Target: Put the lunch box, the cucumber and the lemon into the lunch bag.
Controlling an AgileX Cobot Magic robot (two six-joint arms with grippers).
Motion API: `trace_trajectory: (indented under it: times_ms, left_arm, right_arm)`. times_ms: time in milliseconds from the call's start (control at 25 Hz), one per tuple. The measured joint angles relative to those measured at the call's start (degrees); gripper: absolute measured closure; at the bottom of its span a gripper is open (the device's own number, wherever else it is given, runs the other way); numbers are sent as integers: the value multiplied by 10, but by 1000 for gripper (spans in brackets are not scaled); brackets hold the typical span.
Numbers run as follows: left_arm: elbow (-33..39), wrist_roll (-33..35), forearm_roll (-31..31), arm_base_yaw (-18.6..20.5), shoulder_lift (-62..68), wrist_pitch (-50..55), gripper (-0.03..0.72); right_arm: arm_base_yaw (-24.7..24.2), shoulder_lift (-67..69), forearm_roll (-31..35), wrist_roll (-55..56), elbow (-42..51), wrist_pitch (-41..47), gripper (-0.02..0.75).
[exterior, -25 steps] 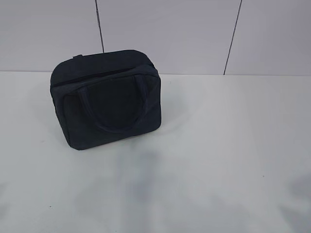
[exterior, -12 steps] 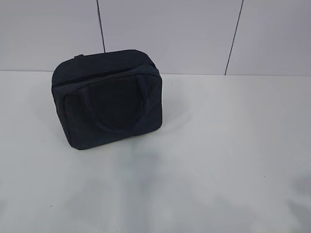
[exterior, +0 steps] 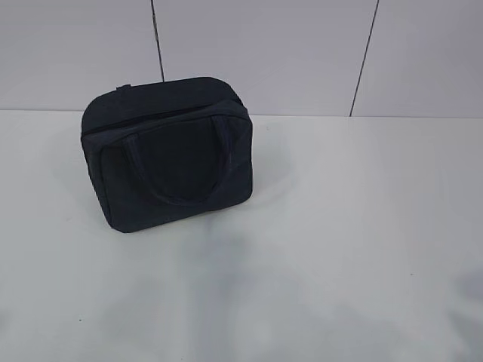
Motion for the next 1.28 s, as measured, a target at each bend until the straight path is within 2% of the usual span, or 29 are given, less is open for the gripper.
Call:
trace_trajectory:
  times_ms: [280, 600, 1120, 1280]
  left_arm:
    - [0, 0, 0, -3, -4, 0, 272]
    - [0, -1, 0, -3, -52, 0, 293]
    - [0, -1, 0, -3, -52, 0, 314]
    - [0, -1, 0, -3, -52, 0, 314]
  right_arm:
    - [0, 0, -1, 0, 1, 0, 275]
    - [-34, 0, -5, 1, 1, 0, 275]
    - [-181, 0, -5, 1, 1, 0, 275]
    - [-190, 0, -5, 1, 1, 0, 275]
